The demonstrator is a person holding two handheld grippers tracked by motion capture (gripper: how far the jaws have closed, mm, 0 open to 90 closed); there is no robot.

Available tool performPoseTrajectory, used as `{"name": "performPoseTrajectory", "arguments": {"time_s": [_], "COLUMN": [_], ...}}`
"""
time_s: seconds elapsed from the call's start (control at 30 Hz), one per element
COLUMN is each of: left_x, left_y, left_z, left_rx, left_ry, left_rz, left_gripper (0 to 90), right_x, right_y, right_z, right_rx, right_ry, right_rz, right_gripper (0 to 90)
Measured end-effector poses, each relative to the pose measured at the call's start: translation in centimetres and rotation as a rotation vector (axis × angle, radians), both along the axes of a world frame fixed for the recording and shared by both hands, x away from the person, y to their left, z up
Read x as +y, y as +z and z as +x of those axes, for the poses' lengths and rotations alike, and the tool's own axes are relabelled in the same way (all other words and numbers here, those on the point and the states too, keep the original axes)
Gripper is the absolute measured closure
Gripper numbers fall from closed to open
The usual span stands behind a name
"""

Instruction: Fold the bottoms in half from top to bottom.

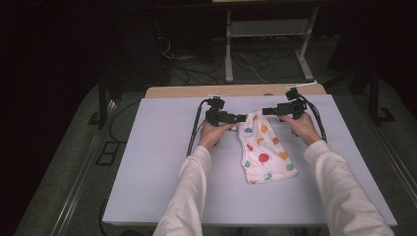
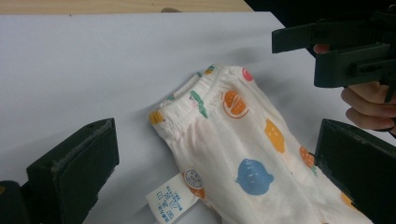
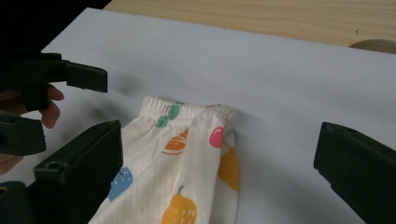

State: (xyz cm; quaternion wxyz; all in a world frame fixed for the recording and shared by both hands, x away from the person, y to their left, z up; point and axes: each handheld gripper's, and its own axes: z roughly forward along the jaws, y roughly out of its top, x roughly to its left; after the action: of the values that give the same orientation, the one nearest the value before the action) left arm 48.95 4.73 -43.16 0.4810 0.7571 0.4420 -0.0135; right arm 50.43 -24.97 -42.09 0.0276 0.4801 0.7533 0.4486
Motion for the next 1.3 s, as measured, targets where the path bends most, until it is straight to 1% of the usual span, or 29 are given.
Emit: {"name": "performPoseTrajectory", "arguments": {"time_s": [0.1,0.3,0.5,0.7,0.8,0.9,1.03,1.2,1.3], "left_x": [-0.1,0.0,-0.1,-0.2,-0.3,-0.3,-0.3,-0.4,-0.4], "left_y": [-0.4,-1.2,-1.9,-2.3,-2.4,-2.5,-2.6,-2.6,-2.7], "left_z": [0.1,0.4,0.6,0.6,0.6,0.7,0.7,0.6,0.7], "left_rx": [0.013,0.048,0.082,0.107,0.107,0.108,0.114,0.121,0.128], "left_ry": [-0.004,-0.003,-0.007,-0.009,-0.010,-0.007,-0.005,0.003,0.004], "left_rz": [0.002,-0.001,-0.008,-0.012,-0.015,-0.023,-0.029,-0.016,-0.014], "left_gripper": [0.0,0.0,5.2,10.8,14.0,16.7,22.7,37.6,43.9], "right_x": [0.0,0.0,-0.1,-0.3,-0.3,-0.2,0.0,0.1,0.3], "right_y": [-0.2,-0.8,-1.3,-1.7,-2.0,-2.2,-2.3,-2.7,-3.1], "right_z": [0.1,0.2,0.4,0.4,0.5,0.5,0.5,0.7,0.7], "right_rx": [0.012,0.042,0.071,0.094,0.111,0.124,0.120,0.135,0.150], "right_ry": [0.004,0.004,0.009,0.018,0.036,0.039,0.044,0.044,0.049], "right_rz": [-0.011,-0.013,-0.010,0.003,-0.008,-0.003,-0.001,-0.001,-0.009], "right_gripper": [1.5,1.7,3.7,9.4,14.1,16.6,23.0,31.6,39.0]}}
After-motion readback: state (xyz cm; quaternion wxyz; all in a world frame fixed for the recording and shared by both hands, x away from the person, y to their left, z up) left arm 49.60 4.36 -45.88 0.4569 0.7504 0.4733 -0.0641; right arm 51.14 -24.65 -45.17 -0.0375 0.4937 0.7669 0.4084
